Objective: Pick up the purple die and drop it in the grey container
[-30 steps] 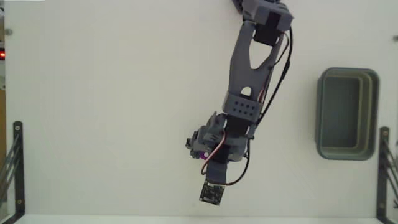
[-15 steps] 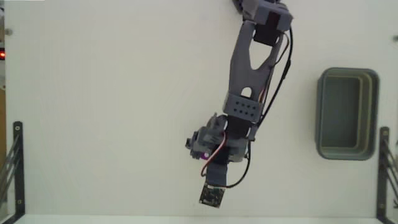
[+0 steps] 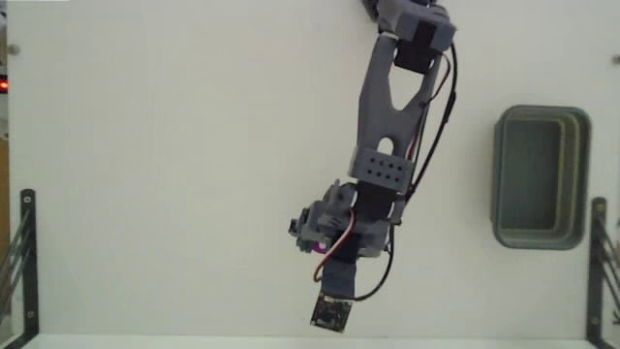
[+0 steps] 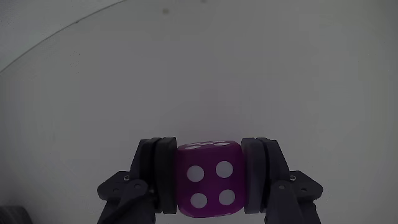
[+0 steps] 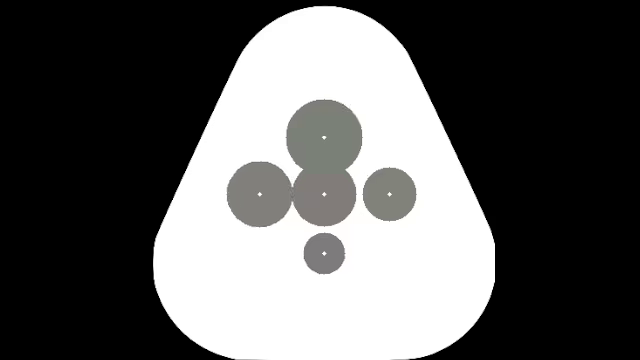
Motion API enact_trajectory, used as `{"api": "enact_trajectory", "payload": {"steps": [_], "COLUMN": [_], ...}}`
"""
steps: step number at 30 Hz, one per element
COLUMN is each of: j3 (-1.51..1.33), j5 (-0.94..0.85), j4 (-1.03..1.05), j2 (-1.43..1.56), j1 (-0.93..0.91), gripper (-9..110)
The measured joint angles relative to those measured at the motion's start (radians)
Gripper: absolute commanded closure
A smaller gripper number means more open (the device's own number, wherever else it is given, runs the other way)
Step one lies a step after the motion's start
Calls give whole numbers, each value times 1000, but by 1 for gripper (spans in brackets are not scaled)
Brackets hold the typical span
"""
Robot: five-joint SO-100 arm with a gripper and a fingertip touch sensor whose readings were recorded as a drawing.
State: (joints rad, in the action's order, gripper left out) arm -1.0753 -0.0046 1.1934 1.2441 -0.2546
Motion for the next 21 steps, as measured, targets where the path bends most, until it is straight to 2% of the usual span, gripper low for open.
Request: {"api": "enact_trajectory", "payload": {"steps": [21], "j3": [382], "j5": [0], "j4": [275], "j2": [-117], "j1": [2], "gripper": [43]}}
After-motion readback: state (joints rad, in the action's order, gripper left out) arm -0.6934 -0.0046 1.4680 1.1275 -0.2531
